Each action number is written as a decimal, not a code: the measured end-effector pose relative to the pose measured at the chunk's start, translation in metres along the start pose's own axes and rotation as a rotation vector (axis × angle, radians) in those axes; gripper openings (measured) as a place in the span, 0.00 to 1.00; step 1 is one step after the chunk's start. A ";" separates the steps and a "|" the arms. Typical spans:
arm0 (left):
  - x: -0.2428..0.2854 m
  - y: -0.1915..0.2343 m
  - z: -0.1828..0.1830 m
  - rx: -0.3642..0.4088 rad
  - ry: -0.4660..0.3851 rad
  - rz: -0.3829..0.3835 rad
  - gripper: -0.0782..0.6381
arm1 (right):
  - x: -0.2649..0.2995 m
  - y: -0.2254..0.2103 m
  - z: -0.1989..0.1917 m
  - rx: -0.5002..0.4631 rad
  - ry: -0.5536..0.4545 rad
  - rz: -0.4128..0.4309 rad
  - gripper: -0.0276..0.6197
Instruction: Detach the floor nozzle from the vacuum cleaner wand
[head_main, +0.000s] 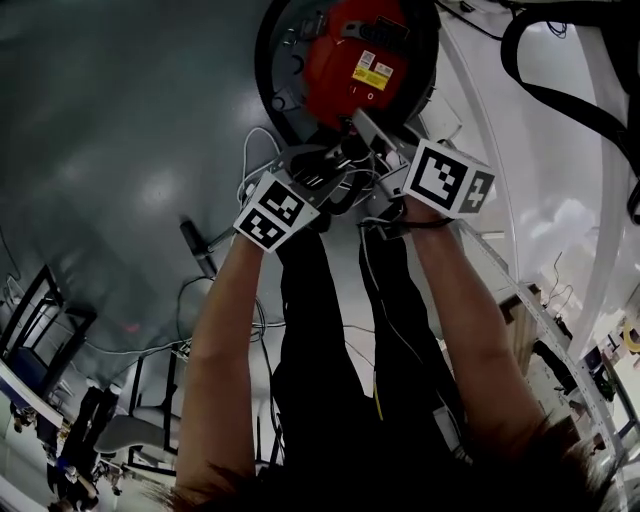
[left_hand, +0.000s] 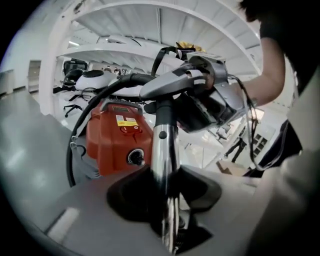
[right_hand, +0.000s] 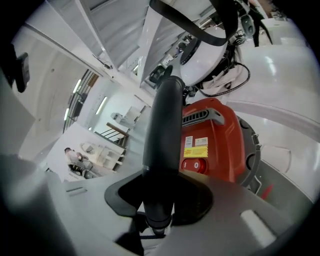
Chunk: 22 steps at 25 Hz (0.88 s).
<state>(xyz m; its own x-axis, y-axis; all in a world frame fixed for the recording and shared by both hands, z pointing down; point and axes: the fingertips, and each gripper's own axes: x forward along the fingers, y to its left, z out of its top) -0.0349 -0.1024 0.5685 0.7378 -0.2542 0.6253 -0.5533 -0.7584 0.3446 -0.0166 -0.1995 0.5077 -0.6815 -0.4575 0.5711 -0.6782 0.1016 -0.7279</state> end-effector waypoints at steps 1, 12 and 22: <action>-0.002 -0.003 -0.001 -0.017 -0.007 -0.059 0.34 | -0.002 0.004 -0.001 -0.022 0.007 0.043 0.23; -0.001 -0.014 -0.009 -0.031 -0.046 -0.144 0.34 | -0.010 0.018 -0.004 -0.055 0.033 0.174 0.23; 0.001 -0.024 -0.015 0.017 0.029 -0.140 0.31 | -0.021 0.013 -0.041 -0.031 0.072 0.176 0.39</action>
<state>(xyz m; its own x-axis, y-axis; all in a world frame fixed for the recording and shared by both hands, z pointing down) -0.0271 -0.0752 0.5711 0.7953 -0.1280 0.5925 -0.4392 -0.7953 0.4178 -0.0222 -0.1522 0.5021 -0.8075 -0.3663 0.4623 -0.5540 0.2021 -0.8076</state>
